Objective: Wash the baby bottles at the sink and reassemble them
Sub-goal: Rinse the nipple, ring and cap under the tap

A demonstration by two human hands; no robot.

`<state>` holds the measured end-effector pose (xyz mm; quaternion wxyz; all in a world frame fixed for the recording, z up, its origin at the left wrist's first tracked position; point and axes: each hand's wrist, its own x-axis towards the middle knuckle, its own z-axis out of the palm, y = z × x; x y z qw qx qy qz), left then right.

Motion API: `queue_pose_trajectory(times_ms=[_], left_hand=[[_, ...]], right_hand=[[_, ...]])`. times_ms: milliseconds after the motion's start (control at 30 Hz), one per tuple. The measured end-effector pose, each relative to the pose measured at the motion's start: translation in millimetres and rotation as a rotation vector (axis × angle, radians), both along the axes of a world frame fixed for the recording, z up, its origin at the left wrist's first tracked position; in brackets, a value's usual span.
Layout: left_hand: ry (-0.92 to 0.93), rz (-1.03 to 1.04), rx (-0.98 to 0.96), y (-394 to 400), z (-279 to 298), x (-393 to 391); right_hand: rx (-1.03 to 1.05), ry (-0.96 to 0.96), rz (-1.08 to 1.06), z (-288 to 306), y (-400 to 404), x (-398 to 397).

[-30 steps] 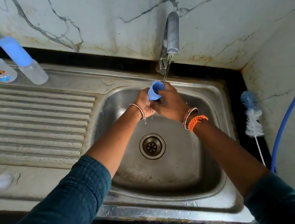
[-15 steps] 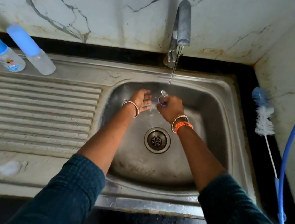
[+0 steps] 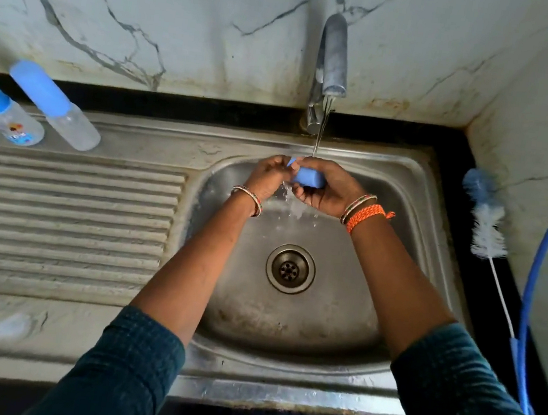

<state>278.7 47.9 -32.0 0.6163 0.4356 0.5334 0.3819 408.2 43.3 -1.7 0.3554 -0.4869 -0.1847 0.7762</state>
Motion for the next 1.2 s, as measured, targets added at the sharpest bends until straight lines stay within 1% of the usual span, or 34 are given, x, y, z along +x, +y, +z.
queue_pose_trajectory(times_ms=[100,167,200,233,300,333,367,400,433,467,500,533,567,600,633,667,700,733,767,833,867,900,933,967,1000,1033,1067,1133,1167,1200], left_hand=[[0.081,-0.014,0.15,0,4,-3],[0.128,-0.039,0.196,0,5,-5],[0.156,-0.03,0.207,0,5,-5],[0.187,-0.004,0.207,2,3,-4],[0.271,0.081,0.199,4,-1,1],[0.295,0.128,0.196,5,-2,4],[0.283,0.176,0.195,6,-2,9],[0.26,0.217,0.206,7,-1,12],[0.242,0.245,0.229,8,0,15],[0.229,0.255,0.254,8,2,17],[0.2,0.258,0.276,6,3,18],[0.14,0.253,0.285,4,3,16],[0.065,0.239,0.285,1,3,14],[0.015,0.215,0.289,-2,4,10],[-0.015,0.185,0.293,-5,4,7],[-0.014,0.15,0.295,-6,6,5],[-0.006,0.117,0.289,-6,7,3],[0.026,0.075,0.275,-5,8,2],[0.069,0.013,0.264,-3,8,1],[0.178,-0.078,0.182,4,6,-1],[0.209,-0.086,0.127,6,6,-2],[0.208,-0.071,0.112,9,7,-2],[0.195,-0.049,0.132,10,10,-2],[0.171,-0.013,0.158,12,12,0],[0.133,0.041,0.162,12,14,2],[0.06,0.111,0.129,11,14,4],[-0.045,0.178,0.069,9,14,4],[-0.287,0.233,-0.055,4,7,2],[-0.376,0.223,-0.111,0,3,1],[-0.422,0.21,-0.15,-3,0,1]], right_hand=[[0.166,-0.185,0.139,6,3,6],[0.254,-0.288,0.248,12,5,14],[0.314,-0.376,0.314,14,6,16],[0.428,-0.55,0.409,15,7,17],[0.781,-1.141,0.683,15,5,10],[0.923,-1.443,0.756,13,1,3],[0.989,-1.659,0.753,9,-3,-5],[1.005,-1.775,0.706,5,-8,-11],[1.0,-1.801,0.644,1,-11,-15],[0.979,-1.766,0.6,-2,-11,-17],[0.937,-1.655,0.558,-2,-8,-15],[0.858,-1.456,0.519,0,-2,-11],[0.699,-1.174,0.486,4,6,-6],[0.512,-0.852,0.48,10,11,-1],[0.381,-0.574,0.474,13,13,4],[0.316,-0.399,0.465,13,14,9],[0.302,-0.35,0.469,11,15,11],[0.325,-0.406,0.491,10,15,12],[0.399,-0.574,0.529,8,15,10],[0.624,-1.082,0.656,6,11,5],[0.736,-1.371,0.728,4,9,1],[0.833,-1.618,0.761,0,5,-4],[0.91,-1.777,0.727,-2,0,-8],[0.979,-1.84,0.648,-2,-4,-12],[1.025,-1.828,0.583,1,-6,-16],[1.045,-1.751,0.534,5,-4,-17],[1.035,-1.613,0.508,11,0,-18],[0.909,-1.306,0.492,23,8,-19],[0.818,-1.158,0.474,27,10,-19],[0.714,-1.016,0.436,28,10,-18]])
